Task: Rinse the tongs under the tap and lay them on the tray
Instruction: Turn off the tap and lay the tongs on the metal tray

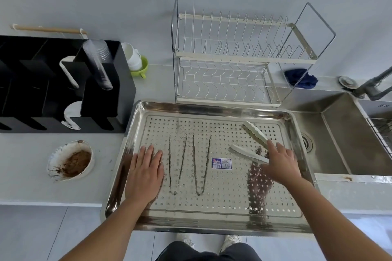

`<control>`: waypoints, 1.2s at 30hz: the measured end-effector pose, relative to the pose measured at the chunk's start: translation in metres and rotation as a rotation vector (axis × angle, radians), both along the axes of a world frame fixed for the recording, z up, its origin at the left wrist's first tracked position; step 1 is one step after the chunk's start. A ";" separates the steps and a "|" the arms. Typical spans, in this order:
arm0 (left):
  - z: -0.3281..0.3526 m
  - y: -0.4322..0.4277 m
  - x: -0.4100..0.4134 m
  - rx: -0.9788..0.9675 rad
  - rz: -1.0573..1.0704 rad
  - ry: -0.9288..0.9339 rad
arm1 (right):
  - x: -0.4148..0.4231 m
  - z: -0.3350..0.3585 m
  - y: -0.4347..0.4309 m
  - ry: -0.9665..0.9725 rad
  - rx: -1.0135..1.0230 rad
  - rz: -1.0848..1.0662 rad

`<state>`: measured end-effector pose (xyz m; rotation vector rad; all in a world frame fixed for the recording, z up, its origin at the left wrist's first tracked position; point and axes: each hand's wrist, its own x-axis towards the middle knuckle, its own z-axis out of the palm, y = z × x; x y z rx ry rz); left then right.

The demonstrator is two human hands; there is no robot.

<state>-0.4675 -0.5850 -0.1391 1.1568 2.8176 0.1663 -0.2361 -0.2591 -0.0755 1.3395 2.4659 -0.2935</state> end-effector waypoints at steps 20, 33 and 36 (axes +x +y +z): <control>0.001 -0.001 0.000 -0.013 0.006 -0.048 | -0.020 -0.030 -0.090 0.284 -0.128 -0.237; 0.003 -0.001 0.000 0.004 -0.002 -0.043 | -0.023 -0.030 -0.100 0.278 -0.104 -0.206; 0.003 -0.001 0.001 0.002 -0.002 -0.042 | -0.026 -0.029 -0.101 0.277 -0.113 -0.224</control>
